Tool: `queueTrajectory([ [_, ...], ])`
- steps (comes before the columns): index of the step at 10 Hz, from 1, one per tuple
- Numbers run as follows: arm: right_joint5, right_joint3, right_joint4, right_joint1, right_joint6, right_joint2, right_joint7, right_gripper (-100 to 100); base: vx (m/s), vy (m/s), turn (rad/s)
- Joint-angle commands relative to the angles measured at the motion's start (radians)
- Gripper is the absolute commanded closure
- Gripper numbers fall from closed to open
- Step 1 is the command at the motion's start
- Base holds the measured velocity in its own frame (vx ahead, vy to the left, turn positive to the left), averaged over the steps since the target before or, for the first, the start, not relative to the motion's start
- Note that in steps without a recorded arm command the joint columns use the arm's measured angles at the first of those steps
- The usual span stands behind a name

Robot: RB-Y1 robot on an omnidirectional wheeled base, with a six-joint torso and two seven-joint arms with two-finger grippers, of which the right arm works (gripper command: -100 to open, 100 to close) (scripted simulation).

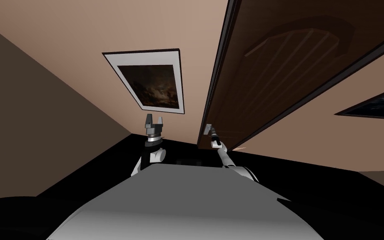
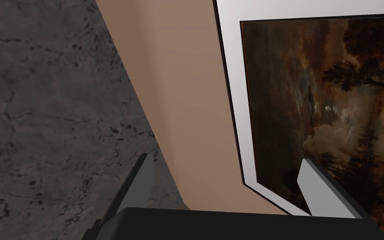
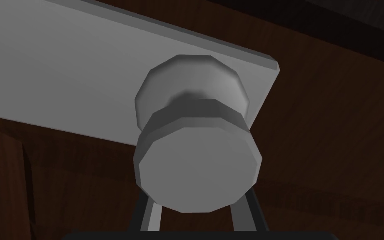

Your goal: Pull the door open

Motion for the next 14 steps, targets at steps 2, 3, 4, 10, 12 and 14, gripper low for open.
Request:
queueTrajectory([
  [2, -0.031, 0.032, 0.0, -0.004, 0.005, 0.017, -0.07, 100, -0.031, -0.021, 0.051],
  [3, -0.031, 0.032, 0.0, -0.004, 0.005, 0.017, -0.073, 100, -0.037, -0.016, 0.062],
  [4, -0.031, 0.032, 0.0, -0.004, 0.005, 0.017, -0.073, 100, -0.023, -0.012, -0.007],
  [10, -0.055, 0.037, 0.004, -0.006, 0.003, 0.012, -0.115, 100, -0.002, -0.002, 0.014],
  [12, -0.078, 0.042, 0.008, -0.008, 0.001, 0.007, -0.154, 100, -0.03, -0.02, 0.058],
  [14, -0.102, 0.047, 0.013, -0.01, -0.001, 0.003, -0.197, 100, -0.051, -0.033, 0.068],
])
